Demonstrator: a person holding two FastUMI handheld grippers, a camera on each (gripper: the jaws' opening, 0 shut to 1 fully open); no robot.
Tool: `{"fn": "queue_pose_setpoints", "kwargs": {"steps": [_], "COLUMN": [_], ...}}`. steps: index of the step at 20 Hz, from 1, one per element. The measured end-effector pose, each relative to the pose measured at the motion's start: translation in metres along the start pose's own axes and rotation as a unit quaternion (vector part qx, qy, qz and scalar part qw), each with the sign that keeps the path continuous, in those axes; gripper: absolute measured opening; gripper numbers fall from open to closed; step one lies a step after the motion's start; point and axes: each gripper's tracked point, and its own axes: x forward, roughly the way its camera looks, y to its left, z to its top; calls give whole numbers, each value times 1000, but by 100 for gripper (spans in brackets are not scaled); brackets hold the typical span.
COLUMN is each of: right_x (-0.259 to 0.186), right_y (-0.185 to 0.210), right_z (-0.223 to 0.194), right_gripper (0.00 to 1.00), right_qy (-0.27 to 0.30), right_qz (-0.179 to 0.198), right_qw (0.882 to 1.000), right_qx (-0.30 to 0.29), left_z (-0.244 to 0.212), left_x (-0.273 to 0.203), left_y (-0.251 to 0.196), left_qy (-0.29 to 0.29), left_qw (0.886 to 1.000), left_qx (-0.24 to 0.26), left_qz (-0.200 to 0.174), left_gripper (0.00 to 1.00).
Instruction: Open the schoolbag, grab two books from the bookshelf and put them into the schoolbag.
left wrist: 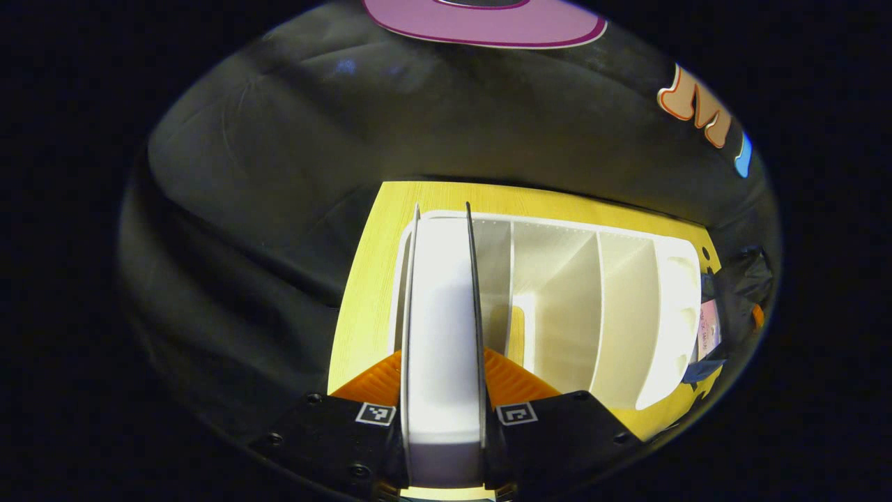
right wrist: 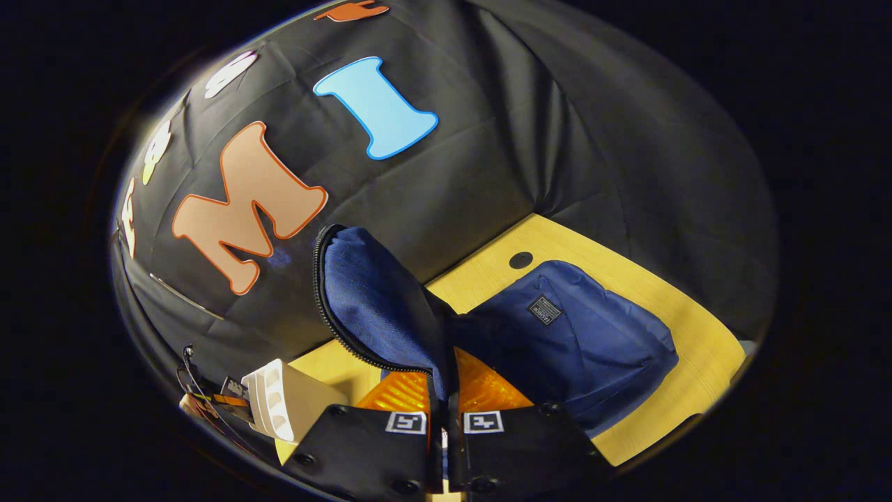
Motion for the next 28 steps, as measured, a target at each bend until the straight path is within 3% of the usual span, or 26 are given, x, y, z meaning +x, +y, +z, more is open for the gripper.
{"fn": "queue_pose_setpoints", "kwargs": {"steps": [4, 8, 13, 19, 23, 28], "right_x": [-2, -2, -1, -1, -1, -1], "right_y": [-2, -2, 0, -1, 0, 0], "right_z": [0, 0, 1, 2, 3, 3], "right_gripper": [7, 5, 7, 5, 6, 7], "right_qy": [-2, -3, -1, -3, -3, 1], "right_qz": [2, 2, 3, 1, 0, -1], "right_qw": [1000, 1000, 1000, 1000, 1000, 1000], "right_qx": [4, 4, 1, 5, 2, -3], "left_z": [11, 26, 50, 68, 80, 81], "left_x": [-19, -46, -90, -125, -160, -161], "left_y": [11, 15, 26, 46, 57, 52], "left_qy": [-9, -35, -66, -109, -144, -165], "left_qw": [1000, 999, 992, 974, 951, 928], "left_qx": [-12, -30, -99, -181, -239, -279], "left_qz": [11, -2, -34, -81, -135, -185], "left_gripper": [38, 37, 38, 37, 37, 37]}}
